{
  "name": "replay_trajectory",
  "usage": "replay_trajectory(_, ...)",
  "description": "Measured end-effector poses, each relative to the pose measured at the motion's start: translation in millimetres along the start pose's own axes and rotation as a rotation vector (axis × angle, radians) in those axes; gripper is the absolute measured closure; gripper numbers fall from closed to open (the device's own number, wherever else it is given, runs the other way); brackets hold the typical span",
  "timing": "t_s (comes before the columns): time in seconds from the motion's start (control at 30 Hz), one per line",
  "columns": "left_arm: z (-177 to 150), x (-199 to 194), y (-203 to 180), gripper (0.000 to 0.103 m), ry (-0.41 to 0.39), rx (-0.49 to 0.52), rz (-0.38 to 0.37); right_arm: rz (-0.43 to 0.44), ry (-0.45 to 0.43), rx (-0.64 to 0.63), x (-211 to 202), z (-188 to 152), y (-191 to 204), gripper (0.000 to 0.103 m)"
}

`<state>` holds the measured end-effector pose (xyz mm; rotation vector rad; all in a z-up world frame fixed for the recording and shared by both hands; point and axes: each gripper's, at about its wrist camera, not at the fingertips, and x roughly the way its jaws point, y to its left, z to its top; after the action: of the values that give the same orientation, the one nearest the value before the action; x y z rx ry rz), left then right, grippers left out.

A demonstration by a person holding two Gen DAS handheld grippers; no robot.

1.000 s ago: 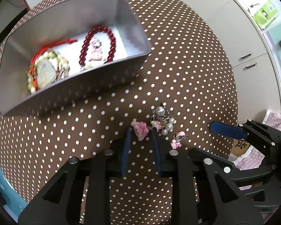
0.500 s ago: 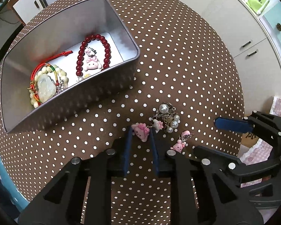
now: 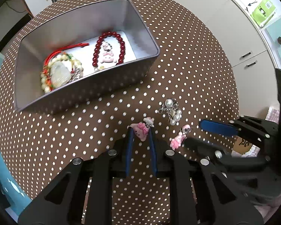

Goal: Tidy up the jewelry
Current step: 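Lift both pink charms off the table, then lower both pink charms into the silver box and open both grippers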

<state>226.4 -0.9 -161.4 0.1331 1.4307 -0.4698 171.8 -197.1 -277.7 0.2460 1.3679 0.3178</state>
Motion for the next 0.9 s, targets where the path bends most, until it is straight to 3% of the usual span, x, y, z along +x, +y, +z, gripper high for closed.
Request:
replay_trajectory(0.27, -29, -14, 17, 0.087, 0.003, -0.028, -0.03, -0.01, 0.001, -0.019, 10, 3, 16, 0.09)
replay_trajectory(0.57, -48, -36, 37, 0.087, -0.029, -0.039, -0.048, 0.003, -0.015, 0.036, 10, 9, 17, 0.091)
replay_trajectory(0.9, -58, -87, 71, 0.087, -0.137, -0.061, -0.067, 0.016, -0.131, 0.017, -34, 33, 33, 0.091)
